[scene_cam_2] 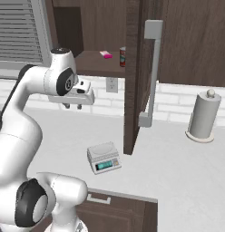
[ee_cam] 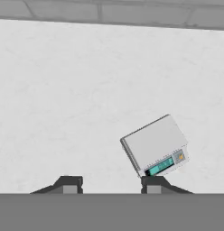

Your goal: Pick the canned food and place it on the digital scale for weighing, and close the cabinet.

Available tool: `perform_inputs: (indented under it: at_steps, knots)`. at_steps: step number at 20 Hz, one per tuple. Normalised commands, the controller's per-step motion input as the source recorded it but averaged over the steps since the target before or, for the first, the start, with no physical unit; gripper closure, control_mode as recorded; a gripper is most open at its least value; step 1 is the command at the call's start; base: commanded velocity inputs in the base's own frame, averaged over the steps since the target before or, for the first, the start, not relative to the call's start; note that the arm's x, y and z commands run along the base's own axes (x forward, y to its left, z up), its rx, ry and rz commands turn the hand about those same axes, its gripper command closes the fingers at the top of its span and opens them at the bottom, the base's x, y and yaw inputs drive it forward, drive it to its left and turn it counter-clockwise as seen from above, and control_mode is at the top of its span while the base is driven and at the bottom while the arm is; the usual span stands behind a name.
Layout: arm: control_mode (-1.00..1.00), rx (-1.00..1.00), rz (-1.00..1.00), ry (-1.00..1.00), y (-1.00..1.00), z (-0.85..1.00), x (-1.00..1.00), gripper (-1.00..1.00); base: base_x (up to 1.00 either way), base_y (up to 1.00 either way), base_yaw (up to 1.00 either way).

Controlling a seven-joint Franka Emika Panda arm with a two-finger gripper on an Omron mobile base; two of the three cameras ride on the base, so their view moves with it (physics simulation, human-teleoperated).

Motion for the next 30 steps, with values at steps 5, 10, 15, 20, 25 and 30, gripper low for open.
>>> perform_inputs:
  at_steps: [5,10,15,20,25,30]
  knots:
    - [-1.0,0.0,0.0,-0.08,0.0,0.0,-0.31,-1.0,0.0,0.0,0.0]
    - [-1.0,-0.02,-0.05,-0.08,0.0,0.13,-0.66,-1.0,0.0,0.0,0.0]
    - [-1.0,-0.06,-0.14,-0.06,-0.01,0.59,-0.6,-1.0,0.0,0.0,0.0]
    - [-1.0,-0.06,-0.12,-0.15,-0.16,0.46,-0.33,-1.0,0.0,0.0,0.0]
    - [-1.0,0.0,-0.06,-0.1,-0.28,0.62,-0.17,-1.0,0.0,0.0,0.0]
    - [-1.0,0.0,-0.05,-0.07,-0.16,0.72,-0.01,-1.0,0.0,0.0,0.0]
